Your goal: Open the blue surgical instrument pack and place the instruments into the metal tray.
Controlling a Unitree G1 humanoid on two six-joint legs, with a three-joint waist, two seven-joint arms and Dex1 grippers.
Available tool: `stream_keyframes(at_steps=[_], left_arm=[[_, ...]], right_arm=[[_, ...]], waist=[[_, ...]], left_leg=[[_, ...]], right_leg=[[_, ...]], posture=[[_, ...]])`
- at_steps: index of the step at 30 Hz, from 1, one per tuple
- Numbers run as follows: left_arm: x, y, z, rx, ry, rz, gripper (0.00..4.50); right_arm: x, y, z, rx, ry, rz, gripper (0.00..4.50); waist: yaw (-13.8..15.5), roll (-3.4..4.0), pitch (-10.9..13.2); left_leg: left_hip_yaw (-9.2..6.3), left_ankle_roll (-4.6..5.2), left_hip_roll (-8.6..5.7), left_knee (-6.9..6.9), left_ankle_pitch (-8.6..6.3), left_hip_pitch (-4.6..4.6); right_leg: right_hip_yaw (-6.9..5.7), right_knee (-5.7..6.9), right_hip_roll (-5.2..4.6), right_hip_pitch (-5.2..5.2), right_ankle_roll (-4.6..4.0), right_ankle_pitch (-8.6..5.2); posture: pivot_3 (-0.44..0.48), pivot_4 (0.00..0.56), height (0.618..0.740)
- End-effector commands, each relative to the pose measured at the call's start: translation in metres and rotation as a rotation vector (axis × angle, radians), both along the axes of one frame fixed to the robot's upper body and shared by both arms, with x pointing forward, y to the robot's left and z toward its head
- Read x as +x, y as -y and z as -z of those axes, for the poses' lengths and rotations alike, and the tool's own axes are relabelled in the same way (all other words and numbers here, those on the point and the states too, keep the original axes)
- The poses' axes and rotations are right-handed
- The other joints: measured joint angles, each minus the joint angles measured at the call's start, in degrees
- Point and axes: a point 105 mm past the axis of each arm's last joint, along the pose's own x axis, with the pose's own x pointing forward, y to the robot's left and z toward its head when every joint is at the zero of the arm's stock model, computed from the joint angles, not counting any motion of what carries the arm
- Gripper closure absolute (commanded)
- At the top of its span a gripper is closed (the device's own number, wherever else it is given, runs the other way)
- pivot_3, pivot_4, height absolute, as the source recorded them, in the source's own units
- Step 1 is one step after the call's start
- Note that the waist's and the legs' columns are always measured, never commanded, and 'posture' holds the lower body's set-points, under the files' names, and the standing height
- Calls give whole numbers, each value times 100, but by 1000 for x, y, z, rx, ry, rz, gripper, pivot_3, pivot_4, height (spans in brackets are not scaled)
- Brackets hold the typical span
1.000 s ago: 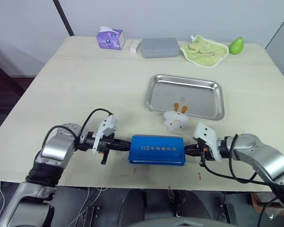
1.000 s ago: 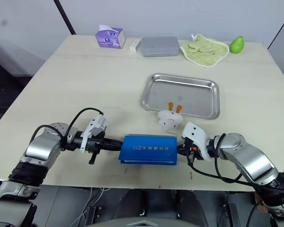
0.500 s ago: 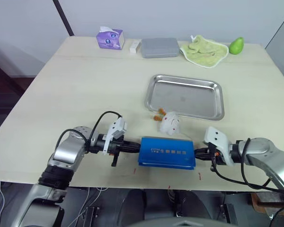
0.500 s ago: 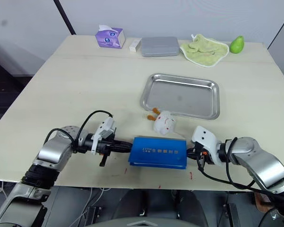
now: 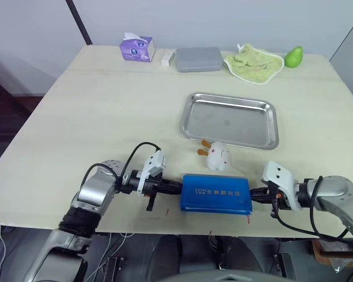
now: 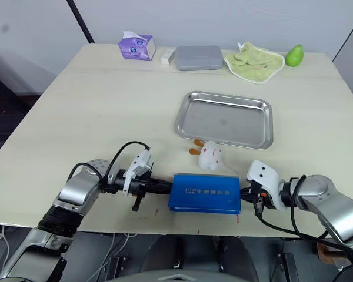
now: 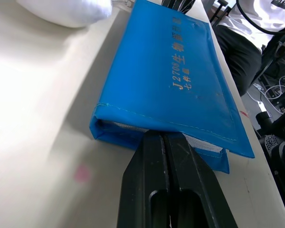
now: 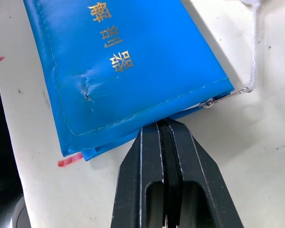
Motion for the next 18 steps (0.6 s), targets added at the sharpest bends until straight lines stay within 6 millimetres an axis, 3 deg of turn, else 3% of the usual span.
stream_keyframes(at_steps=[1, 10, 18], left_arm=[[-5, 17, -8, -37, 39, 81, 4448], [2, -2, -12, -8, 61, 11, 4448], [0, -2, -9, -2, 58, 9, 4448]], right_arm=[[-8, -11, -6, 33, 10, -59, 4500], [2, -32, -6, 75, 46, -87, 4500], [7, -33, -5, 63, 60, -91, 4500]], waist=[[0, 0, 0], [-94, 0, 0], [-108, 0, 0]], left_leg=[[0, 0, -1, 0, 0, 0], [-28, 1, 0, -4, -1, 6], [-31, 2, 0, -5, -1, 7]], right_leg=[[0, 0, 0, 0, 0, 0], [9, 1, 18, 0, -1, 0], [11, 1, 20, 0, -2, 0]], posture=[[0, 150, 740], [0, 150, 740], [0, 150, 740]])
